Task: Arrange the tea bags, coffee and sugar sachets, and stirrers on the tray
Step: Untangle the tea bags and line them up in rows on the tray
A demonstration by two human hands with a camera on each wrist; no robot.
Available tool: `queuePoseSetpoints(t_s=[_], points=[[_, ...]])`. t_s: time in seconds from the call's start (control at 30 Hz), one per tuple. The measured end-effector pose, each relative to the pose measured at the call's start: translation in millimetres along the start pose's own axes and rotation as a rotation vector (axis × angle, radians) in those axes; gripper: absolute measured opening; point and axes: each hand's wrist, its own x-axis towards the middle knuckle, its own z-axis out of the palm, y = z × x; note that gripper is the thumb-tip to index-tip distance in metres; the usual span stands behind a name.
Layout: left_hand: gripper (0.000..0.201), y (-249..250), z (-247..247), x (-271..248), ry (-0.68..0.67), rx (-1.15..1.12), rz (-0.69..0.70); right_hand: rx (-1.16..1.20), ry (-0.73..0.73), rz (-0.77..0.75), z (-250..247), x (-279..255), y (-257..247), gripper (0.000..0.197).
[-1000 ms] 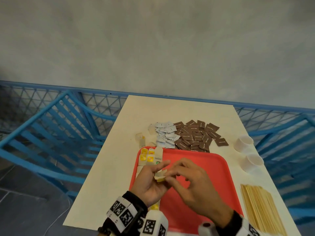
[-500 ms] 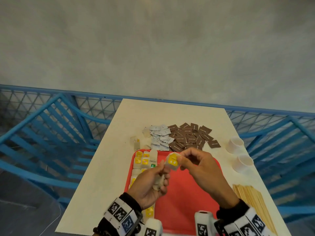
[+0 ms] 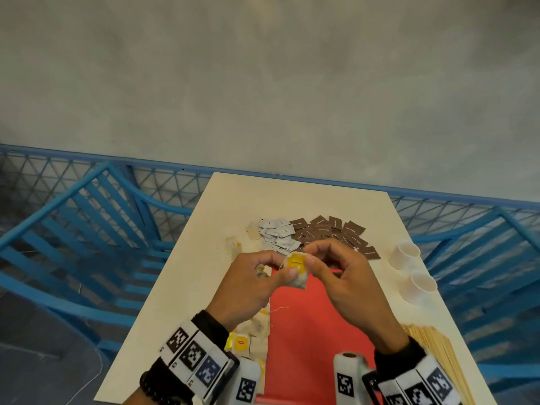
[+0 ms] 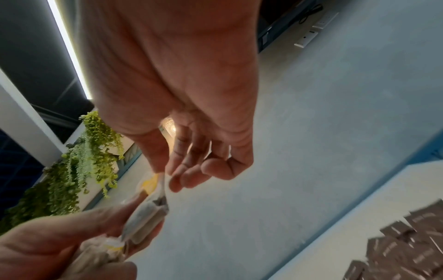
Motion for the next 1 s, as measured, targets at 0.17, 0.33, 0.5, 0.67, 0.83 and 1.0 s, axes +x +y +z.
queuePoseSetpoints(t_s=[0.17, 0.33, 0.5, 0.67, 0.83, 1.0], points=[[0.035, -10.9, -4.4, 2.9, 0.1, -0.089, -0.064, -0.073, -0.094, 0.047, 1.8, -8.9, 5.3, 0.014], [0.022, -13.0, -7.3, 2.2, 0.071, -0.13, -0.045, -0.026, -0.085, 0.044, 2.9, -6.5, 2.9, 0.023], [0.02, -10.1, -8.9, 0.2, -0.002, -0.119, -0.016, 0.103, 0.01, 0.038, 15.7, -0.7, -0.7, 0.006], [0.026, -13.4, -11.8, -1.1, -0.098, -0.081, -0.064, 0.136, 0.047, 0.038, 20.1, 0.0, 2.4, 0.011], [0.035, -8.0, -12.8, -0.6, -0.08, -0.102, 0.01, 0.125, 0.079, 0.031, 22.5, 0.0, 1.2, 0.011], [0.026, -12.0, -10.4, 1.6, -0.026, -0.102, 0.012, 0.132, 0.107, 0.015, 26.0, -1.8, 1.9, 0.009]])
